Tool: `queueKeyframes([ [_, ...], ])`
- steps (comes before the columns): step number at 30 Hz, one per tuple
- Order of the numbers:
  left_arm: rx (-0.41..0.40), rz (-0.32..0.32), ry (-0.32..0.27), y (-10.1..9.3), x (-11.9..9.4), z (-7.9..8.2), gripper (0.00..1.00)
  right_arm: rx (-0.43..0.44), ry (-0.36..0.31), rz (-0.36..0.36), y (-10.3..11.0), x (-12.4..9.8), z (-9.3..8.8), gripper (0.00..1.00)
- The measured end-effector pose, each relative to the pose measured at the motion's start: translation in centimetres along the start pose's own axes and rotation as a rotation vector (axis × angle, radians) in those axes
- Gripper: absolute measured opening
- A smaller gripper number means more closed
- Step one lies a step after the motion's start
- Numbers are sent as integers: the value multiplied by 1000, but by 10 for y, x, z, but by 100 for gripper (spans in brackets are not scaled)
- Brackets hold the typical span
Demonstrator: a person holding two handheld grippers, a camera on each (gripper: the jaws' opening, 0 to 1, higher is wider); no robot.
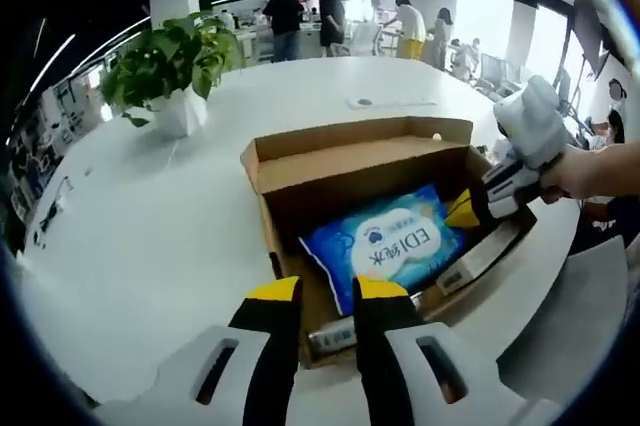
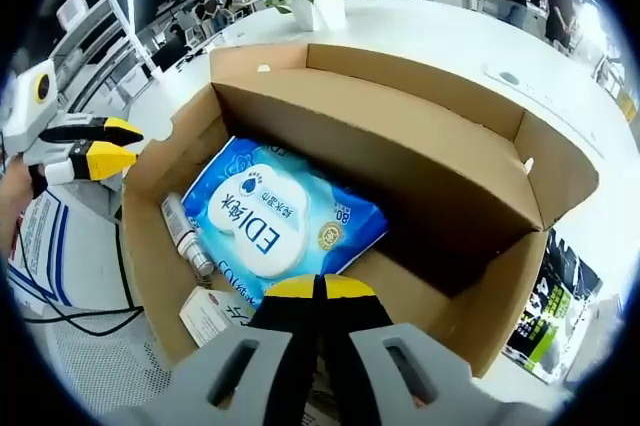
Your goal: Operate the shoe box by opening the lid, removing the specified soft item, and placing it in the target area until the item is outside and the box remains undamaged.
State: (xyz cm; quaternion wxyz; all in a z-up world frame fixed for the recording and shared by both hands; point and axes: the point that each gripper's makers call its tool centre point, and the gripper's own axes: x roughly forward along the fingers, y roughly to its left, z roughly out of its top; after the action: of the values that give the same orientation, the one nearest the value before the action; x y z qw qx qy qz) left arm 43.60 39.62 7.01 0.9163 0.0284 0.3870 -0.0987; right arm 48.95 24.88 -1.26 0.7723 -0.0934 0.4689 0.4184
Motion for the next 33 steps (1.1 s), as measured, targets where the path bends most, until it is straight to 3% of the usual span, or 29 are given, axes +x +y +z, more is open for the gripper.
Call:
queueKeyframes([
  [6, 29, -35, 57, -12, 19, -4, 19, 1, -1, 0, 0, 0, 0, 0],
  [13, 17, -38, 134, -11, 41, -16, 20, 0, -2, -8, -1, -1, 0, 0],
  [25, -66, -33, 183, 0, 62, -23, 19, -18, -7, -24, -2, -1, 0, 0],
  [33, -53, -17, 225, -2, 70, -29, 17, 17, -9, -35, -4, -1, 1, 0],
])
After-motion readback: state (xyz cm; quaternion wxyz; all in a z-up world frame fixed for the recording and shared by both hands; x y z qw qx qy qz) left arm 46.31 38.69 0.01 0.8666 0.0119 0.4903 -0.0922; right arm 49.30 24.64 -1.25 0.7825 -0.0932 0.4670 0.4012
